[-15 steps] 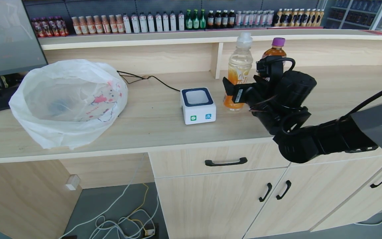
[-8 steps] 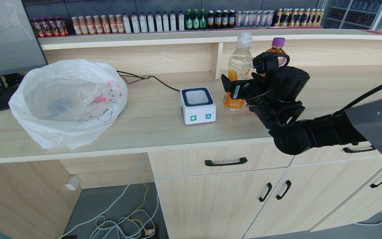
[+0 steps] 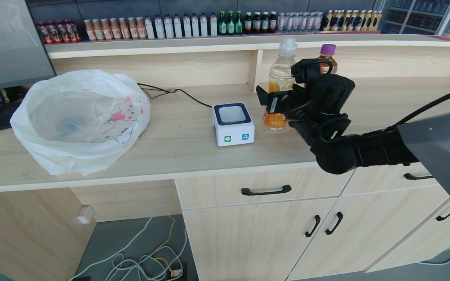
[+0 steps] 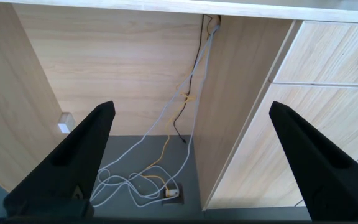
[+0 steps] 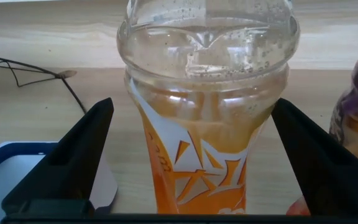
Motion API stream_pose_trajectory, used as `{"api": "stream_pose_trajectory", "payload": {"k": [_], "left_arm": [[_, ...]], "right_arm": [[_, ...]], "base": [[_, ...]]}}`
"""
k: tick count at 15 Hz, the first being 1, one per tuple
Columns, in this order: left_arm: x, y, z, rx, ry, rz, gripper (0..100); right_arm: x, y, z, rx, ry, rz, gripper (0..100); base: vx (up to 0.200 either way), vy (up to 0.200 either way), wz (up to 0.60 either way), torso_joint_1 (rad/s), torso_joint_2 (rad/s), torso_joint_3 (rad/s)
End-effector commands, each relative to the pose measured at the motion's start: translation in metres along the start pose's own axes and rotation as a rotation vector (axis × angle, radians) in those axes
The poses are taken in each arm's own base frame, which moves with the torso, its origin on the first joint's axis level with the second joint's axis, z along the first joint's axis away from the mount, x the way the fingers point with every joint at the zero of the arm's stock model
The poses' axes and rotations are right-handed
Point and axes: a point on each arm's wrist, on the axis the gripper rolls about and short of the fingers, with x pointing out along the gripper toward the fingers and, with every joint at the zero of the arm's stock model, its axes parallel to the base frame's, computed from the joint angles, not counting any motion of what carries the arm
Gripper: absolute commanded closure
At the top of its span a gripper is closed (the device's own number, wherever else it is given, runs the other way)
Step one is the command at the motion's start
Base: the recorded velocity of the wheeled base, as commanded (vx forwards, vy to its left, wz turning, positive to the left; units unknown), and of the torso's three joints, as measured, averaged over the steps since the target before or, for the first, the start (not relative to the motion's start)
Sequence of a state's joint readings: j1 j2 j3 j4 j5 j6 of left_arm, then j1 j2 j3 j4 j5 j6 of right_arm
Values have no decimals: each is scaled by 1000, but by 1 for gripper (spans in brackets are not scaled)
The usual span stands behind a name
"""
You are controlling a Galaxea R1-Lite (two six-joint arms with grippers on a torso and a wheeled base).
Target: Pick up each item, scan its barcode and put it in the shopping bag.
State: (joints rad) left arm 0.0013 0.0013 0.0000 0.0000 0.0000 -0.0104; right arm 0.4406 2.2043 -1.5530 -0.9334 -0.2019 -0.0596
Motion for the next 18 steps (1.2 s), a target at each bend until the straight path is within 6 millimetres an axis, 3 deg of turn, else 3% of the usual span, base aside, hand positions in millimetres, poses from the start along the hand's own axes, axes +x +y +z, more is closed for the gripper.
{"api": "stream_pose_trajectory", "payload": {"k": [1, 8, 12, 13, 18], "left_arm": [[0, 0, 0, 0, 0, 0, 0], [0, 0, 0, 0, 0, -1, 0], [0, 0, 0, 0, 0, 2, 0], [0, 0, 0, 0, 0, 0, 0], [0, 0, 0, 0, 0, 2, 0]], "right_arm": [[3, 1, -4, 0, -2, -1, 0], [14, 4, -12, 12, 7, 2, 0], [16, 4, -8, 15, 0, 2, 0], [16, 4, -7, 16, -2, 2, 100], [17, 4, -4, 18, -12, 1, 100]], "base": [[0, 0, 0, 0, 0, 0], [0, 0, 0, 0, 0, 0], [0, 0, 0, 0, 0, 0], [0, 0, 0, 0, 0, 0], [0, 0, 0, 0, 0, 0]]}}
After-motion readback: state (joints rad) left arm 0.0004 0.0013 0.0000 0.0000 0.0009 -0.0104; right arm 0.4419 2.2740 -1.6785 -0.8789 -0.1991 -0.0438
